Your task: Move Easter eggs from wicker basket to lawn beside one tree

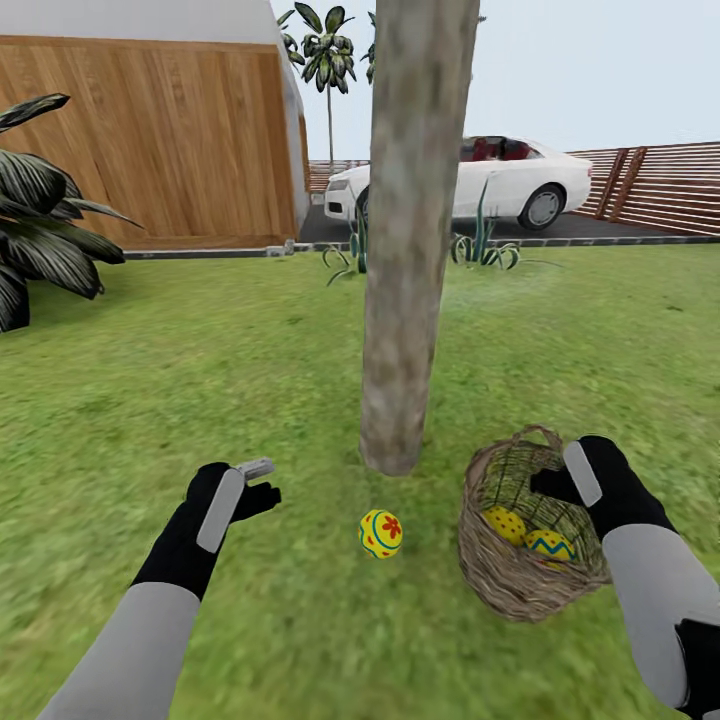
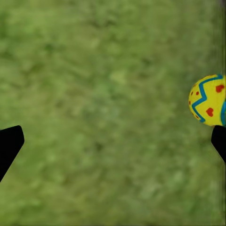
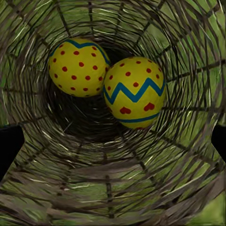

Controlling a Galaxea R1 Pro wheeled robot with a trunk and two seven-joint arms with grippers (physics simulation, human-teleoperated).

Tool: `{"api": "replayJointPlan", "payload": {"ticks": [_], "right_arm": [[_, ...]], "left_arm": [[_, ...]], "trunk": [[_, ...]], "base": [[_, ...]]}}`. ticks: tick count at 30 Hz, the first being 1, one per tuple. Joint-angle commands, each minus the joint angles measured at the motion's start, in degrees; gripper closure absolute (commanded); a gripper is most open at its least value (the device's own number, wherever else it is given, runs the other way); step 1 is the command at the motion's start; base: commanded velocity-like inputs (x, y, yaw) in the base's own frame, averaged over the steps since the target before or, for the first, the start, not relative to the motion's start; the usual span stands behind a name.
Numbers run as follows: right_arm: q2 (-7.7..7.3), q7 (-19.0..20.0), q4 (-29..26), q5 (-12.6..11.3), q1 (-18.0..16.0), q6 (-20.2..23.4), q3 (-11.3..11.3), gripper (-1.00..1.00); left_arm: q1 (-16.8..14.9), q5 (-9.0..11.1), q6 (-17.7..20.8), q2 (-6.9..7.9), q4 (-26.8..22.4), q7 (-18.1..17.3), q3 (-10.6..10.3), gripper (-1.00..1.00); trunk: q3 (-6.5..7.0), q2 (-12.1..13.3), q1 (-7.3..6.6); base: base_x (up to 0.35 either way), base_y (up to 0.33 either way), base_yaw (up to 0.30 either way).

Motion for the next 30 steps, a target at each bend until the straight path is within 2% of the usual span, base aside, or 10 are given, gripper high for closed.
{"api": "replayJointPlan", "payload": {"ticks": [1,3,4,8,13,17,22,26,30], "right_arm": [[0.05,-0.5,1.4,-0.6,0.0,0.1,0.0,-1.0],[0.17,-0.4,4.0,-0.7,0.0,0.1,0.0,-1.0],[0.54,-0.3,7.2,-0.7,0.0,0.1,0.1,-1.0],[2.04,-0.3,9.3,-0.7,0.0,0.1,0.2,-1.0],[2.47,-0.3,9.8,-0.7,0.0,0.1,0.2,-1.0],[2.42,-0.3,9.9,-0.7,0.0,0.1,0.1,-1.0],[2.19,-0.4,9.9,-0.5,0.0,0.2,0.3,-1.0],[1.85,-0.4,9.8,-0.3,0.0,0.2,0.3,-1.0],[0.59,-0.5,9.8,-0.2,0.0,0.1,0.3,-1.0]], "left_arm": [[0.0,0.4,0.1,-0.46,-0.1,0.6,0.1,-1.0],[0.0,0.3,0.1,-0.9,-0.1,0.6,0.1,-1.0],[0.0,0.3,0.1,-1.27,-0.1,0.7,0.1,-1.0],[0.0,0.3,0.1,-1.65,-0.1,0.7,0.1,-1.0],[0.0,0.2,0.1,-1.71,-0.1,0.7,0.2,-1.0],[0.0,0.3,0.1,-1.73,-0.1,0.7,0.1,-1.0],[0.0,0.5,0.3,-1.86,0.7,0.2,-0.2,-1.0],[0.0,0.6,0.2,-2.01,1.8,0.3,-0.2,-1.0],[0.0,0.6,0.2,-2.06,2.0,0.3,-0.2,-1.0]], "trunk": [[-0.05,0.0,0.0],[-0.05,0.0,0.0],[-0.05,0.0,0.0],[-0.05,0.0,0.0],[-0.05,0.0,0.0],[-0.05,0.0,0.0],[-0.05,0.0,0.0],[-0.94,-0.1,0.1],[-1.83,-0.1,0.21]], "base": [[0.156,-0.191,0.0],[0.187,-0.2,0.0],[0.218,-0.19,0.0],[0.267,-0.099,0.0],[0.317,-0.016,0.0],[0.266,-0.002,0.0],[0.026,0.0,0.0],[0.003,0.0,0.0],[0.0,0.0,0.0]]}}
